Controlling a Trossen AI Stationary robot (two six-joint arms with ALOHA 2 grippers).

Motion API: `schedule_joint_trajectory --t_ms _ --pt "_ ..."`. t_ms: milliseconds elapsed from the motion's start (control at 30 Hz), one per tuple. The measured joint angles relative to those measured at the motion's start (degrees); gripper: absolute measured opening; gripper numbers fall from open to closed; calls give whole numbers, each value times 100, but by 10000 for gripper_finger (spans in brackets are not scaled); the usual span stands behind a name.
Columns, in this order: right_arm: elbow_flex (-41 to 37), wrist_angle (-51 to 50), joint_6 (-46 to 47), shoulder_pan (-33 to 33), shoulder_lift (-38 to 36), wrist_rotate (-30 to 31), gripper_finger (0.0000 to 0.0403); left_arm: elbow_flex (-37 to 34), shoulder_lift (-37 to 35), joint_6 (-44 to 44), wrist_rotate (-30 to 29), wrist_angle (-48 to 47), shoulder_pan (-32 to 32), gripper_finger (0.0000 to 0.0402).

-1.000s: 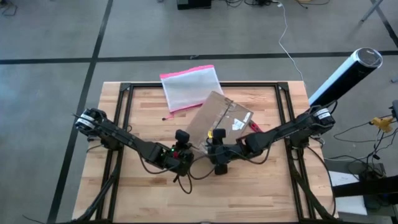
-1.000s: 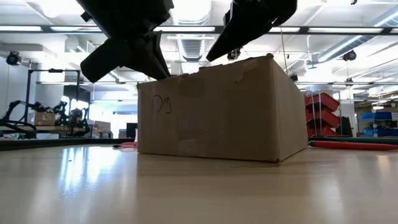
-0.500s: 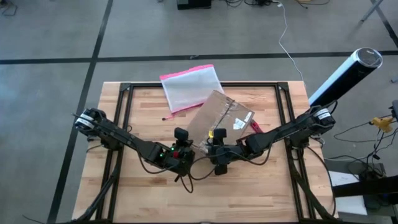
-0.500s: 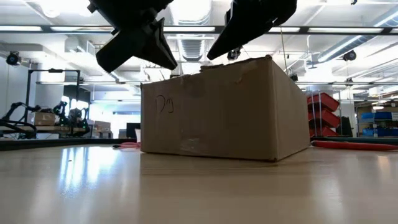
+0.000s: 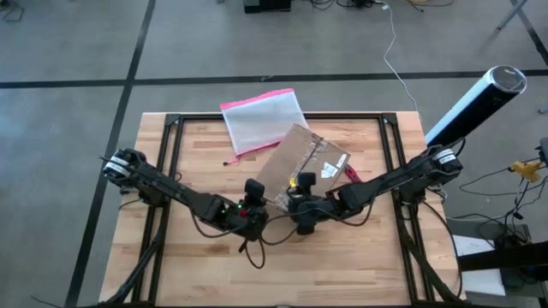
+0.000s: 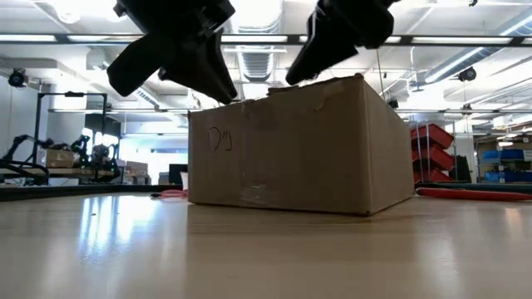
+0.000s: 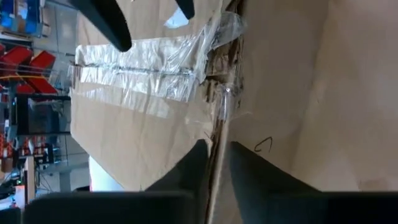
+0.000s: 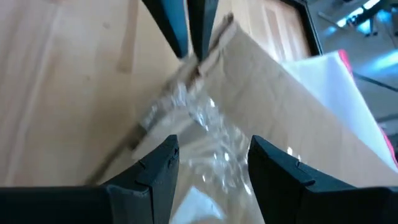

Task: Unpack boxes
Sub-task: Open the cardboard box using the box cutter

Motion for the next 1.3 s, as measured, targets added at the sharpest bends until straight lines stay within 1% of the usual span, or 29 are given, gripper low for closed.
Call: schedule_joint_trajectory --t_ms 100,233,333,433,567,767,900,1000,1133,1300 --pt "0 -255 194 -13 1 6 165 0 2 -4 -65 -4 45 113" --pt "0 -327 360 -11 7 -15 165 0 4 -112 -465 30 72 176" --pt "-2 -287 403 -11 7 -308 165 2 4 -120 -775 95 83 212" --pt "-4 -237 495 -11 9 -697 165 9 3 -121 -836 204 81 235" --pt "-7 -218 656 2 9 -886 165 9 -18 -111 -836 235 86 239" --pt "-11 -215 667 57 11 -937 164 9 -22 40 -801 231 141 221" --pt "-11 -174 711 115 11 -1191 163 -2 -24 169 -349 219 140 218" --pt "-13 -114 697 211 19 -1211 157 0 -42 190 1 240 142 226" --pt "-13 -43 695 295 20 -1229 150 4 -50 229 214 237 144 240" --pt "-15 -36 706 326 20 -1246 152 17 -60 352 662 281 144 251"
